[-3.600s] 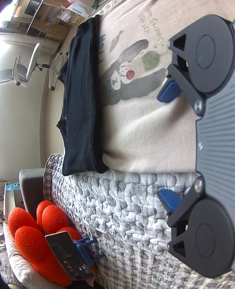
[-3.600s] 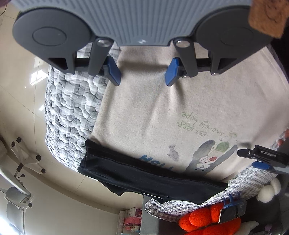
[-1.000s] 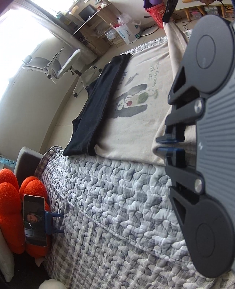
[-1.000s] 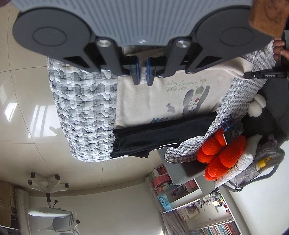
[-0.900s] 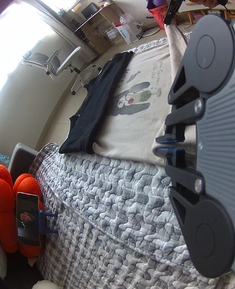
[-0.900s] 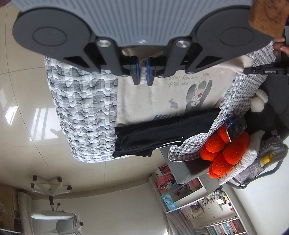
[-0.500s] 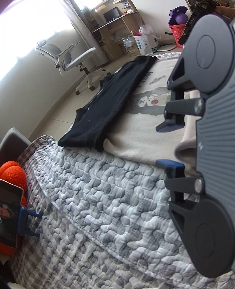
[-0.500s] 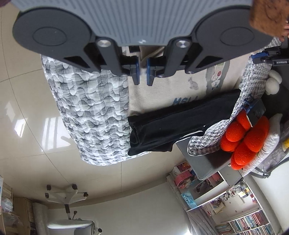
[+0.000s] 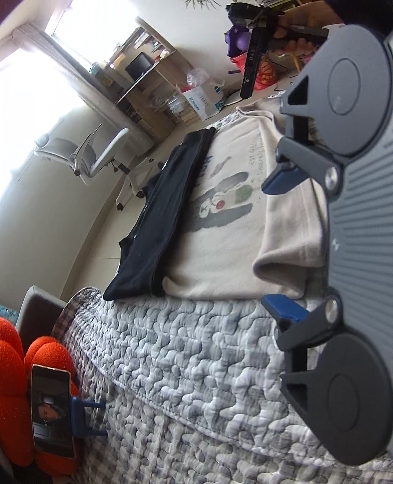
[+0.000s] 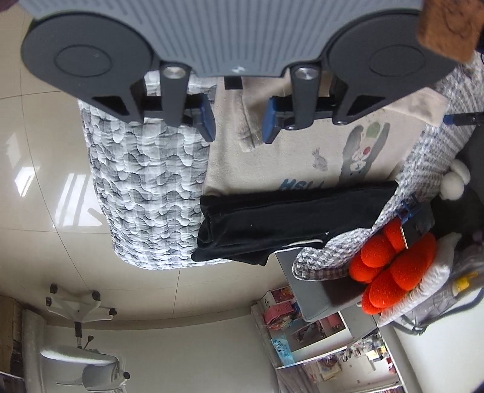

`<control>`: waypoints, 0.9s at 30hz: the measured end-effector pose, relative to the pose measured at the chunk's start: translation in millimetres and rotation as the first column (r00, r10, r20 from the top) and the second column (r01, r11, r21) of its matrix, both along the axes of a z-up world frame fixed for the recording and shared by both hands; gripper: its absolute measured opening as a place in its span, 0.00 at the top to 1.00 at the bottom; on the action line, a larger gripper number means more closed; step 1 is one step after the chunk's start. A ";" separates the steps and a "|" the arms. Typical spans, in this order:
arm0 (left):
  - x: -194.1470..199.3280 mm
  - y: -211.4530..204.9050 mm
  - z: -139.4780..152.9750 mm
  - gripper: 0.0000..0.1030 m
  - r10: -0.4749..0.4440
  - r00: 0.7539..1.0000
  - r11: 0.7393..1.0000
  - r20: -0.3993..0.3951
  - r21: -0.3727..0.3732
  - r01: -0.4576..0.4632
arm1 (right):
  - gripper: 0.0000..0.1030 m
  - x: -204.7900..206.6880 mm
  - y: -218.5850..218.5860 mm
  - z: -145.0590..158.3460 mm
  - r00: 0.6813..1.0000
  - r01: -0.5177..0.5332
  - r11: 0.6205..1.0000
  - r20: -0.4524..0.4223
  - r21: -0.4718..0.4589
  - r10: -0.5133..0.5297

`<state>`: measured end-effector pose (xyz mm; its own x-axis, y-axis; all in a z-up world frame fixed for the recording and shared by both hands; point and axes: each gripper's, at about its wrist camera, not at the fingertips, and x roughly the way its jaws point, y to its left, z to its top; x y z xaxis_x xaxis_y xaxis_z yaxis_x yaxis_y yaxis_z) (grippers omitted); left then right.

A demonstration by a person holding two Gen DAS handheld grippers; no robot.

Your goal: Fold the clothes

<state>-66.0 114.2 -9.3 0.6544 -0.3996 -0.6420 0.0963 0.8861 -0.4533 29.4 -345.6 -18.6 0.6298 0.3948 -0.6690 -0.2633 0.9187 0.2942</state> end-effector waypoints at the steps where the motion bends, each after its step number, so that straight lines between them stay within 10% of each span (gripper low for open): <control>1: -2.4 -2.7 -0.9 0.29 -0.002 1.000 1.000 -0.001 0.009 0.002 | 0.63 1.5 0.8 -1.9 1.000 -0.004 1.000 -0.004 -0.016 0.004; 9: -3.2 -17.1 -13.6 0.34 -0.026 0.999 0.999 -0.041 0.023 0.027 | 0.59 5.3 16.5 -12.8 0.993 -0.111 0.991 0.019 -0.070 0.112; 14: -0.8 -15.0 -20.7 0.83 -0.003 0.998 1.000 -0.067 -0.006 0.002 | 0.59 10.7 27.4 -22.8 0.990 -0.144 0.983 -0.011 -0.115 0.143; 18: -3.9 -7.0 -17.3 0.87 0.018 0.999 0.997 -0.050 -0.074 -0.022 | 0.94 9.8 29.3 -23.1 0.991 -0.136 0.983 -0.002 -0.126 0.136; 27: 7.7 16.5 -13.7 0.90 0.113 0.991 0.950 -0.070 -0.285 -0.129 | 0.94 -5.8 18.4 9.7 0.986 -0.043 0.998 0.158 -0.050 0.050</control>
